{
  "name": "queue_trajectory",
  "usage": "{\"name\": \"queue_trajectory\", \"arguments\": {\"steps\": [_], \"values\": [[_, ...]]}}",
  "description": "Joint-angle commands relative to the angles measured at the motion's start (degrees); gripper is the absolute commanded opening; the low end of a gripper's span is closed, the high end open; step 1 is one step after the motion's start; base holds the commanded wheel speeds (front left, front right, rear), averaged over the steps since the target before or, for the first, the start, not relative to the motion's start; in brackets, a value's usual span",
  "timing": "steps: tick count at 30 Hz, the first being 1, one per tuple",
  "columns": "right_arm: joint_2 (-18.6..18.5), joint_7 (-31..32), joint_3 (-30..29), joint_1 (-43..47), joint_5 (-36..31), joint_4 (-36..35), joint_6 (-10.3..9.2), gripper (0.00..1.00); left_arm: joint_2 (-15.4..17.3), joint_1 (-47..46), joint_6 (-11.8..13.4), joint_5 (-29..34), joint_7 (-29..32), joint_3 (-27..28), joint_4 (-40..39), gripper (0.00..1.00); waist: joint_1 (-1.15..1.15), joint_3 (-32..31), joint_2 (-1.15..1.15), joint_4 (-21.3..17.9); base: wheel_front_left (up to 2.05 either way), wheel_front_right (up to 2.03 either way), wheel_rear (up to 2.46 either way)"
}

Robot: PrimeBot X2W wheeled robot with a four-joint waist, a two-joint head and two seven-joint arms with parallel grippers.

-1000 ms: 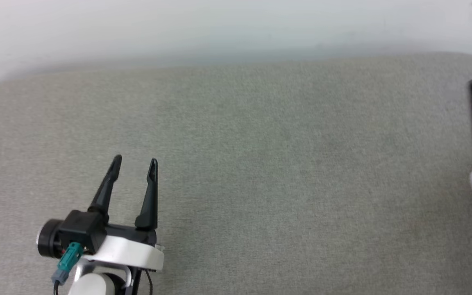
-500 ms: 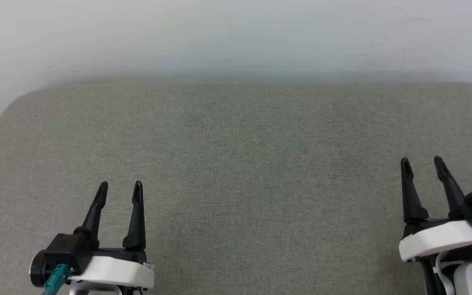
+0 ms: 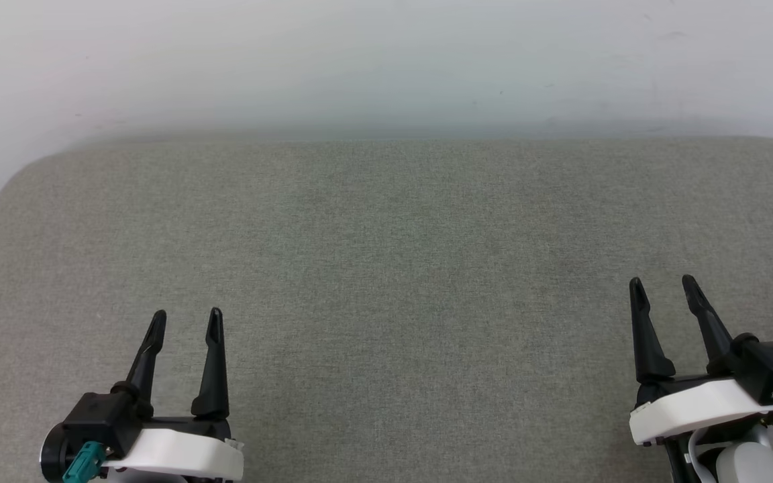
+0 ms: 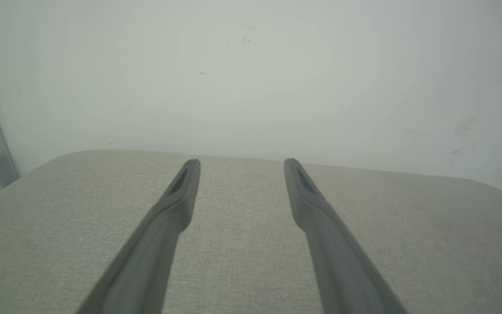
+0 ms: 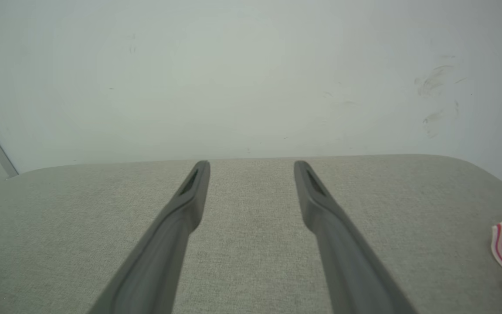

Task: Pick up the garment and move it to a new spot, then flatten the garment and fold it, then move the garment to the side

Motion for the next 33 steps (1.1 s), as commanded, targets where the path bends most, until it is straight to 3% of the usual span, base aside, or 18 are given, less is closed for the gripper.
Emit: {"name": "queue_trajectory", "arguments": {"steps": [1, 17, 18, 22, 33], "values": [[0.30, -0.27, 0.08, -0.24, -0.02, 0.18, -0.07, 1.00, -0.13, 0.37, -0.14, -0.15, -0.13, 0.43, 0.02, 1.00, 0.00, -0.06, 0.00, -0.09, 0.00, 0.00, 0.00], [0.42, -0.66, 0.67, -0.10, 0.44, 0.06, -0.07, 1.00, -0.19, 0.13, 0.21, -2.07, -0.13, 0.54, 0.99, 1.00, 0.00, -0.23, 0.00, -0.30, 0.00, 0.00, 0.00], [0.12, -0.35, 0.62, -0.02, 0.09, 0.06, -0.01, 0.00, -0.06, 0.05, 0.05, -2.15, 0.00, 0.48, 1.06, 0.00, 0.00, -0.24, 0.00, -0.30, 0.00, 0.00, 0.00], [0.13, 0.17, 0.54, 0.68, 0.57, 1.95, 0.01, 0.00, -0.12, 0.75, 0.02, -2.71, 0.25, 0.26, 3.05, 0.00, 0.00, -0.25, 0.00, -0.30, 0.00, 0.00, 0.00], [0.16, 3.33, -0.12, 0.41, 13.00, 2.27, 0.00, 0.00, -0.12, -0.62, -0.13, -14.53, 3.47, 0.84, 4.63, 0.00, 0.00, -0.50, 0.00, -0.30, 0.00, 0.00, 0.00]]}}
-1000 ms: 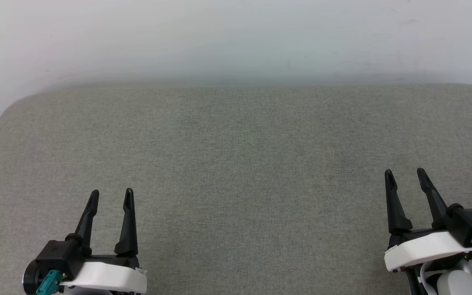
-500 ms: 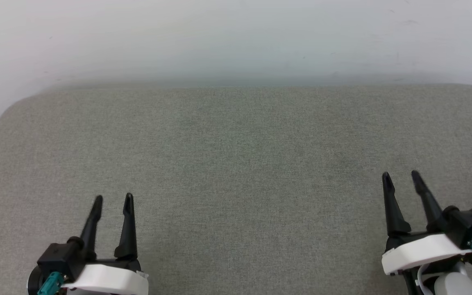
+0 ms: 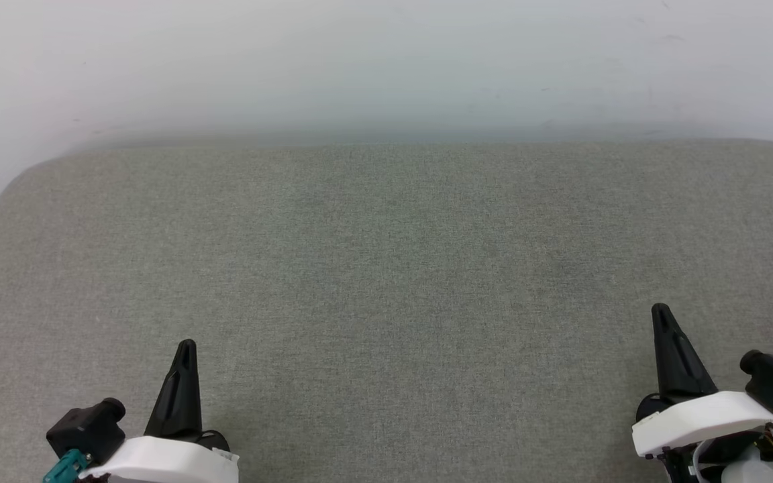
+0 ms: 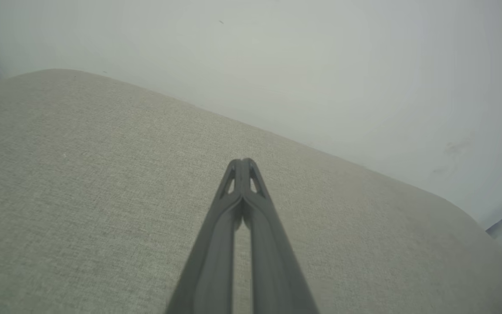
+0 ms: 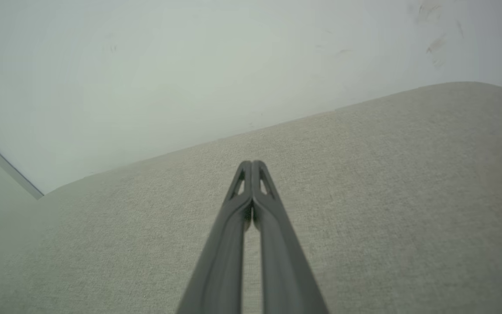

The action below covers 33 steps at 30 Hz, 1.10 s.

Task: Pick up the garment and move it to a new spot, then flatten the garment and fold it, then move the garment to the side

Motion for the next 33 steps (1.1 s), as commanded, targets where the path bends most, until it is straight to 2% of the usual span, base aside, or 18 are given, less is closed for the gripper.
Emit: {"name": "queue_trajectory", "arguments": {"steps": [1, 33], "values": [[0.02, 0.34, -0.26, -0.98, 2.13, -0.83, -0.01, 0.00, 0.06, -1.39, -0.15, -1.83, 0.37, 0.31, -0.56, 0.00, 0.00, -0.02, 0.00, 0.00, 0.00, 0.00, 0.00], [0.08, 7.15, -1.42, -1.42, 30.11, -0.31, -0.02, 0.00, 0.05, -4.46, -0.51, -28.36, 7.57, 1.58, 2.87, 0.00, 0.00, -0.76, 0.00, 0.03, 0.00, 0.00, 0.00]]}}
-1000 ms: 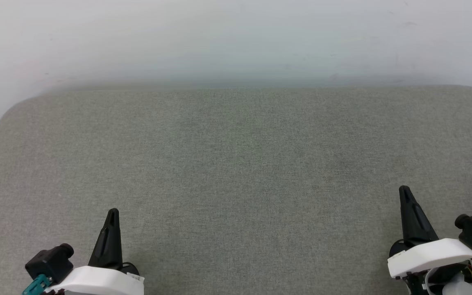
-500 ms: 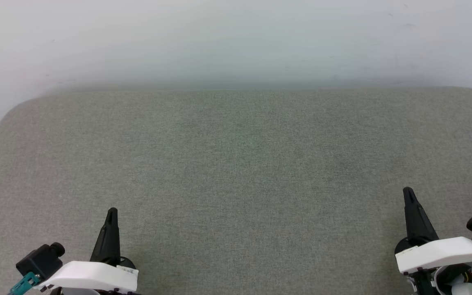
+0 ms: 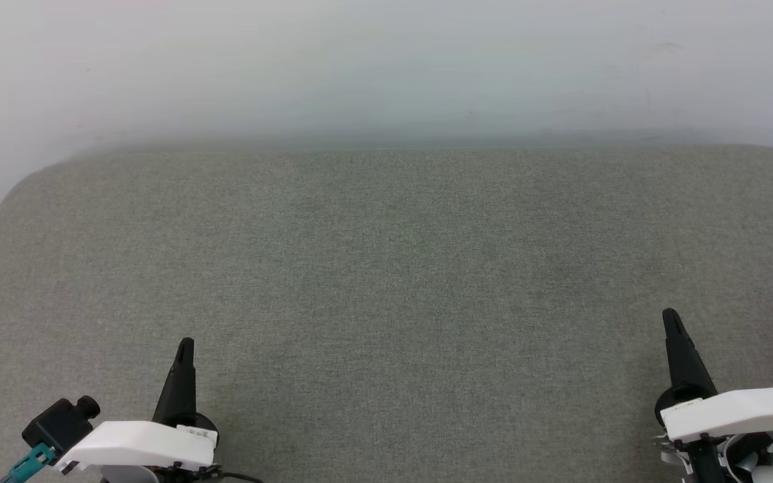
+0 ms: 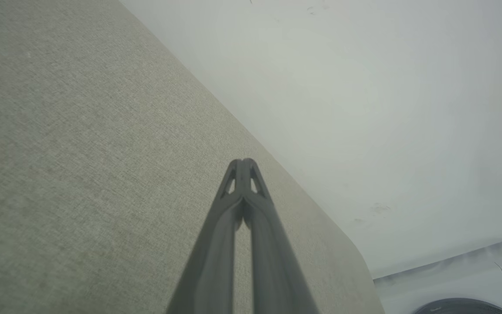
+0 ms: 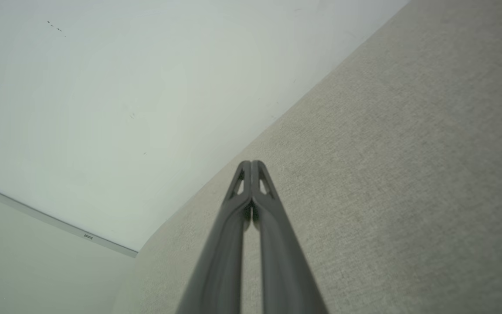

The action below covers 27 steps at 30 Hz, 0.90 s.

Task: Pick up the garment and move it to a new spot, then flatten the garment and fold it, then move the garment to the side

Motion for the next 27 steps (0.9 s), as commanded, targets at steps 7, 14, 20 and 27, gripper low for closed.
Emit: {"name": "queue_trajectory", "arguments": {"steps": [7, 14, 20, 27], "values": [[0.09, 1.49, -0.36, -1.38, 5.98, -0.36, -0.02, 0.00, 0.04, -2.08, -0.31, -5.56, 1.54, 0.55, 0.19, 0.00, 0.00, -0.16, 0.00, 0.01, 0.00, 0.00, 0.00], [0.10, 2.60, -0.56, -1.48, 10.62, -0.23, -0.02, 0.00, 0.04, -2.64, -0.39, -9.95, 2.73, 0.74, 0.75, 0.00, 0.00, -0.32, 0.00, 0.01, 0.00, 0.00, 0.00], [0.11, 3.50, -0.75, -1.58, 14.38, -0.13, -0.02, 0.00, 0.04, -2.90, -0.41, -13.50, 3.76, 0.88, 1.24, 0.00, 0.00, -0.46, 0.00, 0.02, 0.00, 0.00, 0.00], [0.13, 4.42, -0.91, -1.67, 17.90, -0.03, -0.02, 0.00, 0.04, -3.36, -0.46, -16.88, 4.64, 1.01, 1.68, 0.00, 0.00, -0.60, 0.00, 0.02, 0.00, 0.00, 0.00]]}}
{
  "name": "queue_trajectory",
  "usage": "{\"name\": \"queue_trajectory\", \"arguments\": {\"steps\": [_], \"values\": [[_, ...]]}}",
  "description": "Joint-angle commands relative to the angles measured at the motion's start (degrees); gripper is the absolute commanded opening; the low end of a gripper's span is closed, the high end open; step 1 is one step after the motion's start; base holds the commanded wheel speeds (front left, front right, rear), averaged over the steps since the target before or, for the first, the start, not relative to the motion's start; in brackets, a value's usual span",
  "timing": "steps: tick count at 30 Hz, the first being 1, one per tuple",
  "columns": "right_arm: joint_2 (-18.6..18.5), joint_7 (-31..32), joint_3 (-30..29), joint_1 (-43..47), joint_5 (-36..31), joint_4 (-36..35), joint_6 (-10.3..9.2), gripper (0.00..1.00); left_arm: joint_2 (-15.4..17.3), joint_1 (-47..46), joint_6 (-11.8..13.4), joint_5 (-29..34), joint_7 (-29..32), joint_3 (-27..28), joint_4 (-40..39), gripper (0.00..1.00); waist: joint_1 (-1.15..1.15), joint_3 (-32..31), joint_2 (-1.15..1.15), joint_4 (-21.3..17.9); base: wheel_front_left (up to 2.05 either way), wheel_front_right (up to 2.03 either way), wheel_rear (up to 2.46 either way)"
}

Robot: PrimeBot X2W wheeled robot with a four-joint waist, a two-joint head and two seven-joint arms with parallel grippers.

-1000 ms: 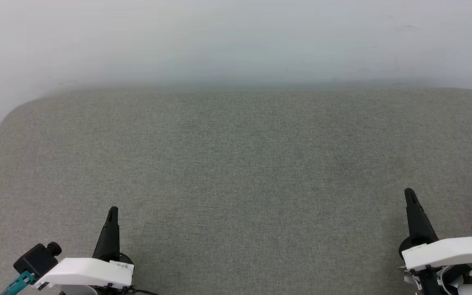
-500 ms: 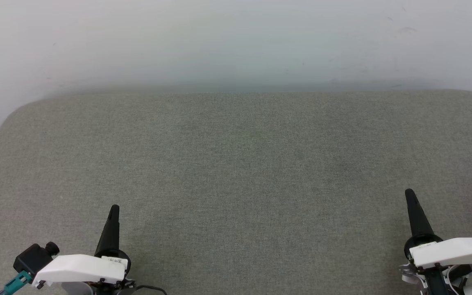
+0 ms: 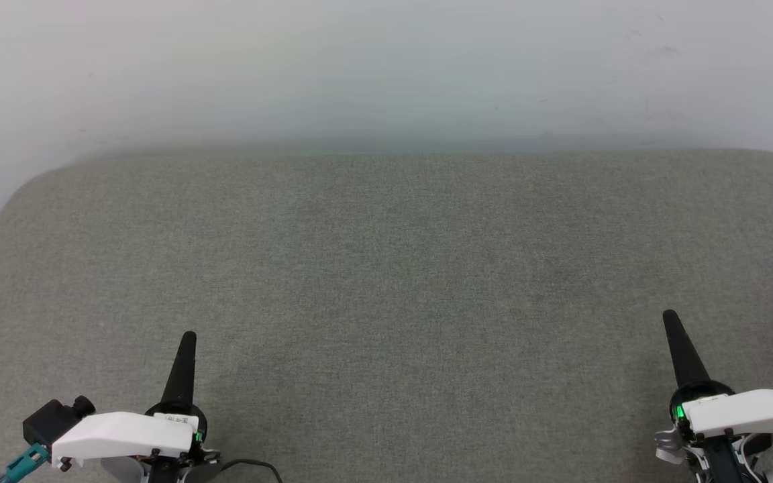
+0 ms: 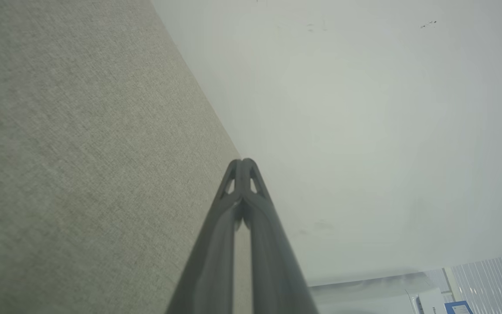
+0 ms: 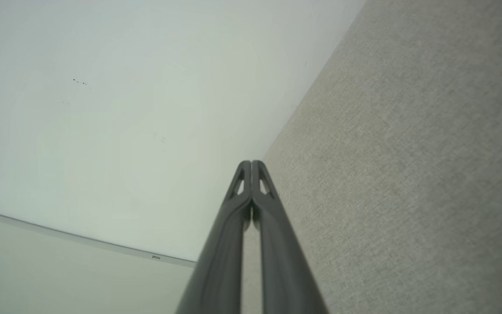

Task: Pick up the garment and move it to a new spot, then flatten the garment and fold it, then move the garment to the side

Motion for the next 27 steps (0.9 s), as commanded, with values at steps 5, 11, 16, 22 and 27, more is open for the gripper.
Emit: {"name": "queue_trajectory", "arguments": {"steps": [5, 11, 16, 22, 27], "values": [[0.13, 0.76, -0.29, -1.52, 3.27, -0.15, -0.01, 0.00, 0.02, -1.61, -0.28, -3.01, 0.86, 0.17, 0.05, 0.00, 0.00, -0.10, 0.00, 0.01, 0.00, 0.00, 0.00], [0.14, 1.64, -0.43, -1.61, 6.45, -0.06, -0.02, 0.00, 0.02, -1.76, -0.34, -6.04, 1.73, 0.31, 0.49, 0.00, 0.00, -0.24, 0.00, 0.01, 0.00, 0.00, 0.00], [0.15, 2.22, -0.54, -1.67, 9.00, 0.01, -0.02, 0.00, 0.02, -2.12, -0.38, -8.45, 2.34, 0.42, 0.77, 0.00, 0.00, -0.36, 0.00, 0.01, 0.00, 0.00, 0.00], [0.16, 2.96, -0.66, -1.48, 11.99, 0.09, -0.02, 0.00, 0.02, -2.46, -0.40, -11.25, 3.11, 0.58, 1.16, 0.00, 0.00, -0.49, 0.00, 0.02, 0.00, 0.00, 0.00], [0.17, 3.56, -0.76, -1.54, 14.29, 0.17, -0.02, 0.00, 0.01, -2.65, -0.45, -13.49, 3.75, 0.68, 1.47, 0.00, 0.00, -0.61, 0.00, 0.02, 0.00, 0.00, 0.00]]}}
